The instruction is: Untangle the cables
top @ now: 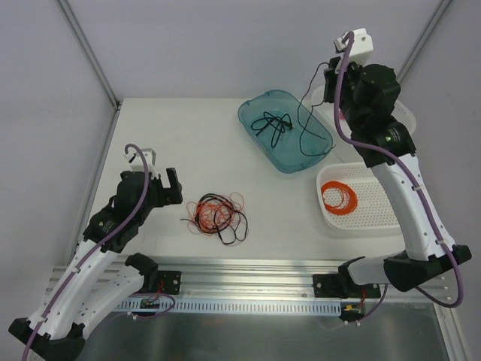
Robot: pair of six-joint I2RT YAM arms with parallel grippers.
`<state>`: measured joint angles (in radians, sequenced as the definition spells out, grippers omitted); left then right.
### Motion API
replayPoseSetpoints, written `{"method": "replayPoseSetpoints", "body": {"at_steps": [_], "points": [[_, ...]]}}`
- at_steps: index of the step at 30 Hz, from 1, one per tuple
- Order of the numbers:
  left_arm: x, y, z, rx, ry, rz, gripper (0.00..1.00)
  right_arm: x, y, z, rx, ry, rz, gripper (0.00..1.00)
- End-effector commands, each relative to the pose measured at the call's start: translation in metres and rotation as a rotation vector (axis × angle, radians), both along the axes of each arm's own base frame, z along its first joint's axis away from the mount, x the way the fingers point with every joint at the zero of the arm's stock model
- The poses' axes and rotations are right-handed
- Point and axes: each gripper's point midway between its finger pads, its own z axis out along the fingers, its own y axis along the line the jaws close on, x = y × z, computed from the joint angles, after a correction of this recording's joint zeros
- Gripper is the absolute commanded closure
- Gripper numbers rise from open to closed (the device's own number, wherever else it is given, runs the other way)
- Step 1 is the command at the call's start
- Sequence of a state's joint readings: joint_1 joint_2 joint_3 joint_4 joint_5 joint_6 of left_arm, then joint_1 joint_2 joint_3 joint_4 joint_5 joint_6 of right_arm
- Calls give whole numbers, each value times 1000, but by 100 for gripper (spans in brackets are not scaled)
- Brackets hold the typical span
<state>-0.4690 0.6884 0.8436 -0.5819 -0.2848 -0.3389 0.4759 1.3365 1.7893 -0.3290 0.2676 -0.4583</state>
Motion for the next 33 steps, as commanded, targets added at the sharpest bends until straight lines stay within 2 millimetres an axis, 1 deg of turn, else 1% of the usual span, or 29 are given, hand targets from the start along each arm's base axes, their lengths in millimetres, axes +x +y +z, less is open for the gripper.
{"method": "replayPoseSetpoints", "body": {"at_steps": [1, 2, 3, 4, 5, 6, 7, 8, 9, 10, 11, 12, 13, 14, 15, 16, 17, 18, 19, 20, 22, 25, 26, 27, 28, 29, 30, 32, 33], "points": [[-3, 38, -20, 140, -28, 120, 1, 23, 14, 1, 128, -35, 105, 99], [-4, 40, -23, 138, -36, 132, 1, 37, 10, -13, 135, -12, 100, 99], [-5, 42, -33, 137, -26, 144, 1, 46, 16, -30, 139, 15, 132, 99], [-6, 43, -33, 128, -41, 150, 1, 52, 20, -41, 144, 35, 158, 99], [-5, 44, -34, 126, -49, 157, 1, 66, 20, -60, 156, 76, 155, 99], [-5, 44, -33, 127, -52, 159, 1, 71, 25, -70, 163, 92, 178, 99], [-5, 45, -32, 132, -55, 163, 1, 77, 27, -89, 169, 131, 182, 99], [-4, 50, -32, 145, -61, 183, 1, 81, 26, -101, 182, 156, 184, 99], [-4, 51, -33, 151, -57, 191, 1, 87, 34, -113, 210, 182, 212, 99], [-4, 52, -33, 150, -57, 196, 1, 89, 35, -134, 222, 224, 212, 99], [-4, 51, -34, 149, -54, 192, 1, 90, 36, -145, 230, 251, 207, 99], [-4, 51, -35, 150, -51, 192, 1, 97, 35, -153, 253, 256, 187, 99], [-3, 52, -35, 150, -50, 195, 1, 99, 32, -165, 263, 280, 167, 99], [-3, 52, -35, 151, -50, 195, 1, 103, 25, -185, 269, 315, 134, 99], [-3, 53, -35, 150, -47, 198, 1, 106, 18, -194, 300, 331, 90, 99], [-2, 53, -36, 152, -44, 201, 1, 111, 12, -212, 308, 364, 55, 99], [-2, 53, -36, 151, -44, 201, 1, 114, 1, -229, 318, 397, 13, 99], [-2, 53, -36, 150, -44, 200, 1, 116, -8, -241, 324, 423, -33, 99], [-2, 52, -37, 147, -41, 197, 1, 119, -12, -259, 339, 466, -62, 99], [-2, 52, -38, 148, -38, 195, 1, 121, -23, -269, 334, 482, -115, 99], [-1, 51, -39, 151, -35, 191, 1, 122, -33, -305, 299, 575, -188, 99], [0, 50, -41, 152, -25, 188, 1, 121, -40, -335, 267, 671, -253, 99], [0, 50, -40, 151, -26, 188, 1, 121, -40, -352, 254, 714, -263, 99], [0, 50, -41, 151, -25, 187, 1, 121, -38, -357, 251, 740, -255, 99], [0, 50, -41, 150, -23, 184, 1, 121, -37, -364, 245, 763, -256, 97], [0, 49, -42, 147, -23, 184, 1, 121, -36, -376, 237, 794, -258, 94], [0, 49, -42, 146, -23, 183, 1, 117, -38, -384, 224, 830, -271, 91], [0, 48, -43, 144, -20, 179, 1, 118, -40, -385, 213, 842, -288, 85], [0, 48, -43, 143, -20, 178, 1, 116, -43, -387, 204, 851, -303, 79]]}}
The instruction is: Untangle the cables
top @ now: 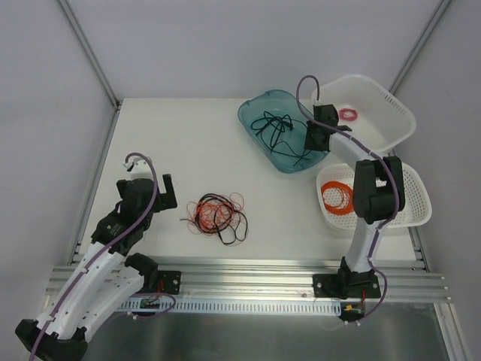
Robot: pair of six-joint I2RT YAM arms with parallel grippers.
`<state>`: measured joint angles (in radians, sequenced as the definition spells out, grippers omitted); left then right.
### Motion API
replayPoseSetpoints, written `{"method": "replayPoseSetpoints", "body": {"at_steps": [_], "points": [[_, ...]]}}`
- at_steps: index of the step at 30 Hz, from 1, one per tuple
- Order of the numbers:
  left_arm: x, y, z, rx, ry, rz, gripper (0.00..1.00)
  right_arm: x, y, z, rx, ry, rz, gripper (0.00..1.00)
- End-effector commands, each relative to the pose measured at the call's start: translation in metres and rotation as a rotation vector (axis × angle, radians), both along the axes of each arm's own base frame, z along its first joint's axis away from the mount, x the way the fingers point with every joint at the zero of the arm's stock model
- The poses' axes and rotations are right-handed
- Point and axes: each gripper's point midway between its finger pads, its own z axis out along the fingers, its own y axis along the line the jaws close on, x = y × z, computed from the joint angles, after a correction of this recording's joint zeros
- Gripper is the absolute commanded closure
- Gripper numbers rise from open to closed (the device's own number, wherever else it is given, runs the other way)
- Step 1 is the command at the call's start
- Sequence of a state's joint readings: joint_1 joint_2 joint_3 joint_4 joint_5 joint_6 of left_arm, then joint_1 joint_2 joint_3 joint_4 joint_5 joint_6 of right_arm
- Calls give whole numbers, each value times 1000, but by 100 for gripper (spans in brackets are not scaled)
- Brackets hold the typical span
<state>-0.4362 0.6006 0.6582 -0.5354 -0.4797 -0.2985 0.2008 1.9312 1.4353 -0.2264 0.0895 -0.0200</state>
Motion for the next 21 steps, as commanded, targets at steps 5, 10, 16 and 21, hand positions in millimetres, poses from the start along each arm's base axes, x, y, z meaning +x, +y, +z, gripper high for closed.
{"method": "replayPoseSetpoints", "body": {"at_steps": [5, 10, 16, 21], "points": [[5, -1, 2, -7, -18, -7, 1, -1, -6, 55, -14, -71, -25, 46], [5, -3, 2, -12, -19, -14, 1, -16, -3, 110, -24, -156, 27, 12], [5, -6, 0, -22, -13, -25, 1, -46, 3, 153, -79, -210, 80, 3], [6, -15, -6, -43, 15, -64, 1, -89, 28, 185, -49, -251, 168, 3]]}}
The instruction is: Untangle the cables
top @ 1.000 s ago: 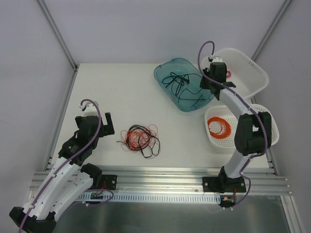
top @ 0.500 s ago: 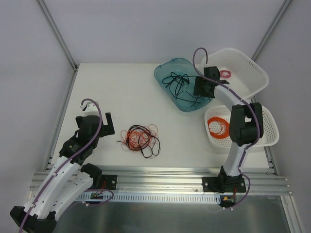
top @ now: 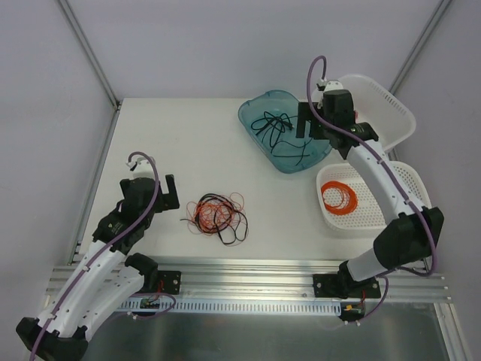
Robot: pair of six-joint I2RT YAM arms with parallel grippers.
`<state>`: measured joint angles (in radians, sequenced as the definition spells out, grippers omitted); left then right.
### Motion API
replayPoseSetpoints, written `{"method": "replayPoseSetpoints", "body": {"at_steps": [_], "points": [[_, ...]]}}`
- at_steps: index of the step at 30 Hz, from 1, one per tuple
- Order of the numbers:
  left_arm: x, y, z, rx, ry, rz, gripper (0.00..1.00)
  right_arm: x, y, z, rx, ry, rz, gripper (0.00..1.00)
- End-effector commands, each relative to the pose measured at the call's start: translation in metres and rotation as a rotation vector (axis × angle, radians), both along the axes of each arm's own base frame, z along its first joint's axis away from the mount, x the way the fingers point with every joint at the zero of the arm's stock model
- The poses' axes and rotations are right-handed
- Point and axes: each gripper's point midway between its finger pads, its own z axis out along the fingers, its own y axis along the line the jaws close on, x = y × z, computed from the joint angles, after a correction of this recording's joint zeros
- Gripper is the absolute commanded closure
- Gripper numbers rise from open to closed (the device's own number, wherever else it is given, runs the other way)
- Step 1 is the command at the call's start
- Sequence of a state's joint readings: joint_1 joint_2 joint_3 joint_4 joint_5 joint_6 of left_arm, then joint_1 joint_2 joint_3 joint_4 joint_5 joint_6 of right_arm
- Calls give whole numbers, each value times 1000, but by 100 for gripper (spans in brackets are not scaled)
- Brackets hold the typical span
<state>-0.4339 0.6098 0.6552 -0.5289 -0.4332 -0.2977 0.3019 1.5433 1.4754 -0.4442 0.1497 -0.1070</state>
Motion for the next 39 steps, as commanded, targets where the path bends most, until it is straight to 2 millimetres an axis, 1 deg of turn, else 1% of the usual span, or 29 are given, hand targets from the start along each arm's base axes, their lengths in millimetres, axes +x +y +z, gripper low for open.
{"method": "replayPoseSetpoints", "body": {"at_steps": [1, 3, 5, 6, 7, 8, 9, 10, 11, 12, 13, 15, 16, 17, 19, 20, 22, 23, 25, 26, 27, 28, 29, 30, 31, 33, 34, 37, 39], "points": [[6, -9, -3, -26, 6, -34, 1, -40, 23, 20, 8, -9, 98, 3], [6, -16, -8, -41, 33, -65, 1, -63, 39, 24, 49, -15, 148, 2], [5, -24, -12, -61, 58, -100, 1, -91, 68, 6, 72, 30, 237, 1], [5, -27, -16, -64, 77, -111, 1, -104, 77, 8, 105, 29, 265, 3], [5, -31, -18, -70, 90, -126, 1, -120, 97, 3, 122, 45, 329, 4], [5, -33, -19, -76, 99, -134, 1, -133, 107, -16, 130, 83, 364, 7], [4, -38, -24, -84, 125, -156, 1, -154, 124, -28, 151, 109, 413, 9], [4, -40, -26, -87, 136, -163, 1, -163, 133, -25, 164, 112, 438, 9], [4, -41, -27, -88, 144, -167, 1, -173, 143, -36, 165, 123, 463, 11], [4, -42, -28, -88, 152, -172, 1, -183, 152, -40, 172, 130, 486, 12], [5, -42, -30, -87, 156, -168, 1, -203, 171, -46, 180, 148, 543, 13], [5, -41, -32, -84, 165, -160, 1, -220, 192, -55, 198, 152, 593, 16], [6, -39, -32, -83, 165, -149, 1, -238, 209, -59, 218, 172, 632, 18], [6, -38, -33, -83, 166, -141, 1, -242, 224, -64, 243, 170, 656, 21], [7, -33, -33, -78, 164, -115, 1, -259, 243, -76, 257, 197, 700, 24], [8, -31, -33, -79, 160, -100, 1, -260, 254, -89, 259, 223, 695, 27], [10, -20, -29, -62, 136, -52, 1, -269, 267, -98, 265, 239, 713, 30], [11, -17, -28, -56, 125, -37, 1, -269, 275, -102, 286, 240, 709, 33], [10, -12, -24, -55, 104, -17, 1, -274, 284, -122, 282, 280, 713, 36], [11, -8, -22, -51, 92, -2, 1, -276, 290, -124, 300, 288, 722, 38], [10, -7, -22, -51, 91, 1, 1, -279, 290, -139, 280, 319, 712, 39], [10, -7, -22, -52, 89, 3, 1, -280, 297, -141, 291, 313, 722, 41], [11, -6, -22, -52, 88, 6, 1, -280, 300, -145, 290, 316, 721, 45], [10, -5, -23, -51, 91, 9, 1, -282, 301, -150, 288, 325, 717, 46], [11, -5, -22, -51, 91, 9, 1, -284, 303, -160, 276, 342, 717, 47], [11, -6, -24, -51, 100, 6, 1, -291, 308, -168, 290, 378, 740, 51], [11, -6, -24, -49, 101, 6, 1, -291, 308, -178, 278, 397, 729, 52], [12, -6, -25, -49, 110, 7, 1, -290, 306, -191, 260, 416, 706, 59], [12, -6, -26, -49, 111, 7, 1, -290, 306, -195, 249, 421, 702, 60]]}}
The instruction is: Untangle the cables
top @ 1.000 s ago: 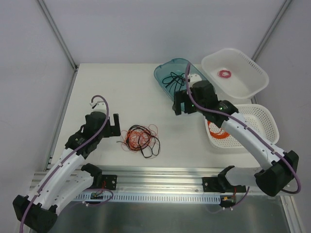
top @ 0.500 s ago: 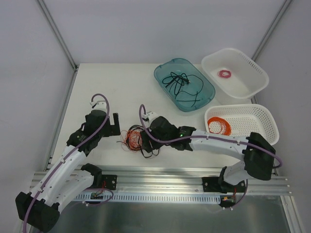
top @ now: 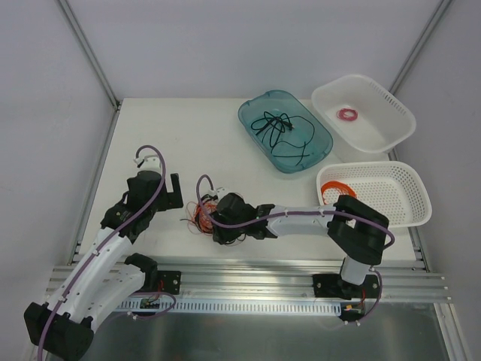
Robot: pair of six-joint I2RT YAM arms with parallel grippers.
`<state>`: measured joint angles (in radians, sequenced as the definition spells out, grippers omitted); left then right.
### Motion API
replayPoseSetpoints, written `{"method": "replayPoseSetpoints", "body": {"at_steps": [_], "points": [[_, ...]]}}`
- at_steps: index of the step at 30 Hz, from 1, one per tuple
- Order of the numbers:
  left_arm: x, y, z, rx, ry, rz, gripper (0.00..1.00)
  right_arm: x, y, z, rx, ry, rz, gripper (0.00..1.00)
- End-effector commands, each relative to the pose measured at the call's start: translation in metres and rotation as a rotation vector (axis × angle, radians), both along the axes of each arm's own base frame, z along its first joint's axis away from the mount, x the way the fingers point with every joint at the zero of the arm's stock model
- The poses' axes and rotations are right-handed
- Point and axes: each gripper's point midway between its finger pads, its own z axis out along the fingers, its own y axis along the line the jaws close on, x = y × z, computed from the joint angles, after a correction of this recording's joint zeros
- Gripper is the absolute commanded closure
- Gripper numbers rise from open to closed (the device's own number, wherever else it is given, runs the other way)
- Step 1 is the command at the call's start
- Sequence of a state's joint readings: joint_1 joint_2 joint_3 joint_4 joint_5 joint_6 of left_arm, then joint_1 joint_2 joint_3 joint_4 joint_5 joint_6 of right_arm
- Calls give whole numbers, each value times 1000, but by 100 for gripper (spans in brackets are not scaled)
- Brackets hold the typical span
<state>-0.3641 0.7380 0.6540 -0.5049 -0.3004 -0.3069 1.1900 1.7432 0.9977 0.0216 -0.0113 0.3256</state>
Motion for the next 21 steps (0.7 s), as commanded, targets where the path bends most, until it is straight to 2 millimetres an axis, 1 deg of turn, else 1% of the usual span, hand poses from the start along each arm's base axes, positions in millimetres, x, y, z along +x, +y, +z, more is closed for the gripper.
{"method": "replayPoseSetpoints", "body": {"at_steps": [1, 4, 5, 6, 7, 8, 10, 11, 12, 13, 14, 16, 17, 18, 19, 20, 21], "points": [[4, 5, 1, -7, -15, 39, 1, 0, 10, 0, 38, 13, -12, 61], [4, 5, 1, -6, -15, 37, 1, -1, 11, -2, 31, 17, -6, 72], [5, 5, 1, -7, -16, 37, 1, -1, 11, 2, 36, 8, -4, 81], [4, 5, 1, -8, -15, 39, 1, 0, 9, 4, 31, 3, -2, 86], [4, 5, 1, -7, -13, 39, 1, -1, 6, 9, 20, -3, 3, 94], [4, 5, 1, -9, -15, 38, 1, 1, 6, 16, 23, -29, 21, 98], [4, 5, 1, -10, -14, 37, 1, -1, 1, 39, 14, -46, 40, 99], [4, 4, 1, -10, -12, 33, 1, 8, -4, 49, -2, -98, 34, 99], [4, 4, 0, -10, -12, 33, 1, 8, -5, 70, 22, -129, 45, 99], [4, 4, 1, -11, -13, 32, 1, 12, -8, 88, 9, -151, 47, 99], [4, 4, 0, -11, -10, 31, 1, 13, -11, 101, 5, -170, 54, 99], [4, 3, 0, -13, -10, 31, 1, 18, -18, 144, 1, -239, 75, 99], [4, 3, 0, -11, -8, 30, 1, 20, -19, 161, 8, -265, 81, 99], [4, 3, 0, -12, -6, 29, 1, 22, -22, 173, 1, -299, 100, 99], [4, 3, 0, -11, -6, 28, 1, 22, -30, 184, -16, -314, 109, 99], [4, 3, -1, -10, -5, 28, 1, 26, -26, 215, 30, -355, 110, 99], [4, 3, -1, -10, -5, 28, 1, 26, -32, 224, 10, -383, 137, 99]]}}
